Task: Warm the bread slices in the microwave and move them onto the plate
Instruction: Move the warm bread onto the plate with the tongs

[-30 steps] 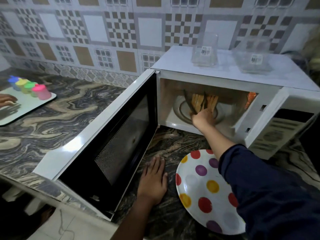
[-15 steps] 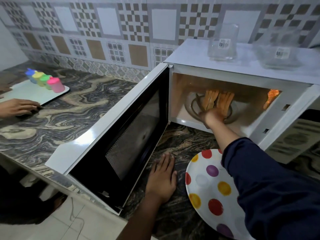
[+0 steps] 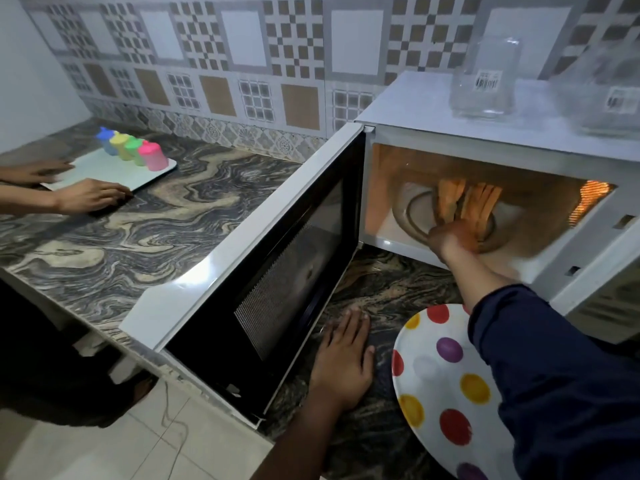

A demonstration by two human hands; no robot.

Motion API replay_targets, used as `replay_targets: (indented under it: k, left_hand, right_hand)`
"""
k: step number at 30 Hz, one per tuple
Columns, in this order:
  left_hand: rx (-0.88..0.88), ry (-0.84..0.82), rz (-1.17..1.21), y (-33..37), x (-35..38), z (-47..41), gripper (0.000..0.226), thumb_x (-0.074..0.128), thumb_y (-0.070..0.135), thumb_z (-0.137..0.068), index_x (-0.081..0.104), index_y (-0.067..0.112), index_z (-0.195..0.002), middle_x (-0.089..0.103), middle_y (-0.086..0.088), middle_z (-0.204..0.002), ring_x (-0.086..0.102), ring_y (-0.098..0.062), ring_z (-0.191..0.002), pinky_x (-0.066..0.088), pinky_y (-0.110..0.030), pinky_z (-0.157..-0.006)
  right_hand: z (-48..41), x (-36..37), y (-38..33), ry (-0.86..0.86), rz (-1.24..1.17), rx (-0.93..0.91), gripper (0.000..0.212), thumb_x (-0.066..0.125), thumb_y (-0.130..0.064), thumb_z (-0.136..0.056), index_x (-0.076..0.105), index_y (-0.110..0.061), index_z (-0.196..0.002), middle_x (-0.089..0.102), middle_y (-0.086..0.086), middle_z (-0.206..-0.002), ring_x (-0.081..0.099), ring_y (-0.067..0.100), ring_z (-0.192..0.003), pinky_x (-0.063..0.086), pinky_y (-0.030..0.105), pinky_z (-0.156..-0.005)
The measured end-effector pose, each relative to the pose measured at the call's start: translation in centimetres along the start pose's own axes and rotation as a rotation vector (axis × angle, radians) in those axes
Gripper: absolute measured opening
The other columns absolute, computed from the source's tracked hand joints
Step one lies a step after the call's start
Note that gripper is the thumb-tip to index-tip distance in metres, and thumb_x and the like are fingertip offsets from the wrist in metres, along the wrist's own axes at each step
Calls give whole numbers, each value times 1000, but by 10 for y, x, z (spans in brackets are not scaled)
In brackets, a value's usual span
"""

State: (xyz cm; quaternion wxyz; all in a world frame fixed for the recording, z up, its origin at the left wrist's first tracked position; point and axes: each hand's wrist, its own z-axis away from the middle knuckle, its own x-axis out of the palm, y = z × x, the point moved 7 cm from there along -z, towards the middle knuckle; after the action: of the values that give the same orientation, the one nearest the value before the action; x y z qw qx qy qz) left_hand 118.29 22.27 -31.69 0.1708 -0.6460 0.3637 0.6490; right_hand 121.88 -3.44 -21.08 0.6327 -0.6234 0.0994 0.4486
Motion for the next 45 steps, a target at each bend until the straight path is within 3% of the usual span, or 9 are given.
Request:
replay_targets:
  k: [3,5,16,21,24,27,34,39,45]
  left_hand:
    - [-3,1,-7,0,0,0,55,38,40,-88,44,18,-138,44,-1,-146,38,-16,-136,20,-34,-106]
    - [-4,1,-21,0,0,0,55,38,40,-88,44,18,-138,43,-2,-146,38,-16,-136,20,-35,-106]
    - [23,10,-13,3,-3,1,54,38,41,-84,54,18,-130,53,-1,-138,48,-15,-129,23,-34,-106]
    - [23,-23,-6,4,-4,1,54,38,41,-82,59,19,-127,57,0,-134,52,-13,-126,40,-35,-104]
    - [39,-30,-15,5,-4,1,55,37,40,-82,59,15,-126,57,-4,-134,53,-16,-125,23,-33,-107]
    - [36,-35,-50,4,-3,-1,57,34,38,-83,59,10,-125,57,-8,-133,54,-20,-124,29,-37,-108]
    - [124,-9,5,8,0,2,68,16,37,-87,45,-1,-135,45,-17,-142,44,-27,-132,31,-42,-110]
    - [219,-75,8,16,-4,16,88,-11,42,-76,23,1,-145,23,-15,-154,20,-24,-144,12,-36,-117]
    - [232,-113,-6,19,-8,33,70,4,35,-86,18,2,-147,16,-13,-156,13,-23,-146,9,-35,-118]
  right_hand:
    - [2,11,9,-83,44,50,49,39,-27,-97,32,-2,-140,39,16,-142,42,30,-128,36,32,-99]
    - [9,9,8,-91,54,40,47,37,-23,-98,33,0,-139,36,18,-145,39,32,-131,33,35,-106]
    - [41,-4,16,38,34,-4,40,50,-26,-94,54,0,-125,55,21,-129,53,39,-117,44,35,-88]
    - [73,-17,21,76,32,-26,39,49,-30,-95,52,-4,-124,57,17,-126,54,36,-115,41,32,-82]
    - [100,-26,29,93,51,-44,41,50,-33,-94,48,-8,-126,55,16,-128,52,37,-116,44,40,-93]
    - [128,-39,46,115,34,-44,37,50,-34,-93,51,-8,-120,59,16,-120,56,35,-108,46,37,-83]
    - [197,-73,111,213,-9,14,34,52,-36,-92,49,-9,-113,61,12,-109,60,31,-95,39,30,-67]
    - [241,-85,171,315,56,129,40,52,-33,-92,47,-8,-123,59,15,-118,58,34,-105,44,34,-77]
    - [267,-87,224,305,125,265,36,54,-32,-92,51,-4,-114,61,17,-110,60,34,-97,45,35,-70]
